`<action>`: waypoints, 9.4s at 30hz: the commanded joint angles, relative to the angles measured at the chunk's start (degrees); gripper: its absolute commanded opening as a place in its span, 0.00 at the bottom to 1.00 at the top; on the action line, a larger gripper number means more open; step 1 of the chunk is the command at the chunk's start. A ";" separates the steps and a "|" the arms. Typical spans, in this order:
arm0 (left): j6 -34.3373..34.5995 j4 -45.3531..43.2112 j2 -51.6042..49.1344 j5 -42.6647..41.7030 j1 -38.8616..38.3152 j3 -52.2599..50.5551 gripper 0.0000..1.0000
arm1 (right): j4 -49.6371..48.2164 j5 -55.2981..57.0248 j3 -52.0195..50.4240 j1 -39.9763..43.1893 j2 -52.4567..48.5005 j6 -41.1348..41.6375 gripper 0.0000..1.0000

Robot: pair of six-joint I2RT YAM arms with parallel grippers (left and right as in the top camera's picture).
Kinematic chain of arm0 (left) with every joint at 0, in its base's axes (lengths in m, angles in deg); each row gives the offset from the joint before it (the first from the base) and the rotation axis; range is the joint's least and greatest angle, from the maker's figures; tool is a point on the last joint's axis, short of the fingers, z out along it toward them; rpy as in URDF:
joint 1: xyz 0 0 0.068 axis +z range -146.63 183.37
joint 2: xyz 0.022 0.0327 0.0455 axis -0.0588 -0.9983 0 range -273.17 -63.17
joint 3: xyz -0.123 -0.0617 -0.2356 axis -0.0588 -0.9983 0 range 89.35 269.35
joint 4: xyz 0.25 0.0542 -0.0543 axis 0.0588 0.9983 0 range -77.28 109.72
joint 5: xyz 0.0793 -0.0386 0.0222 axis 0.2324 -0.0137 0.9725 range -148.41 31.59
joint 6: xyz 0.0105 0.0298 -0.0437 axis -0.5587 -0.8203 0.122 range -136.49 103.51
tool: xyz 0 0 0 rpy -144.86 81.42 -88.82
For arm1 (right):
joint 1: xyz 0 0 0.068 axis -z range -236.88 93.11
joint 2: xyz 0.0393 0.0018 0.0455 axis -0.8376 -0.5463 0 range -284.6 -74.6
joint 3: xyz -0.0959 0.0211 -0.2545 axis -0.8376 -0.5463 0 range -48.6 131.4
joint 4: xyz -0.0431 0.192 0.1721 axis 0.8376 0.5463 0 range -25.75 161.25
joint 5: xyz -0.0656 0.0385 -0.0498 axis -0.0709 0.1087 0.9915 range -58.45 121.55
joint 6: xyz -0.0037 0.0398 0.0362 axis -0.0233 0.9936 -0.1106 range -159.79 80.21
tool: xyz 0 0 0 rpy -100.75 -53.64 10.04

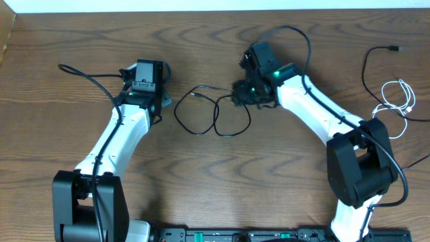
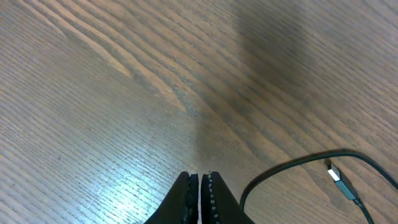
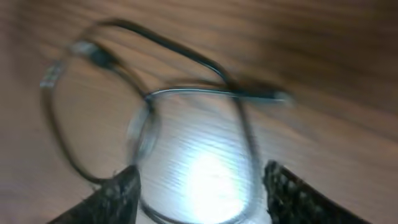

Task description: Untangle cables

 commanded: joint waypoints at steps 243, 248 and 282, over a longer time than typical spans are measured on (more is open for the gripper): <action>0.50 -0.39 -0.24 -0.70 0.02 -0.74 0.13 | -16.04 22.12 -5.99 -10.99 -0.28 0.35 0.99; 0.52 -0.39 -0.24 -0.76 0.02 -0.74 0.13 | -15.93 16.98 -5.99 -11.02 -0.28 0.35 0.99; 0.52 -0.61 -0.24 -0.76 0.02 -0.74 0.13 | -26.73 17.46 -9.77 -11.34 -5.66 12.98 0.56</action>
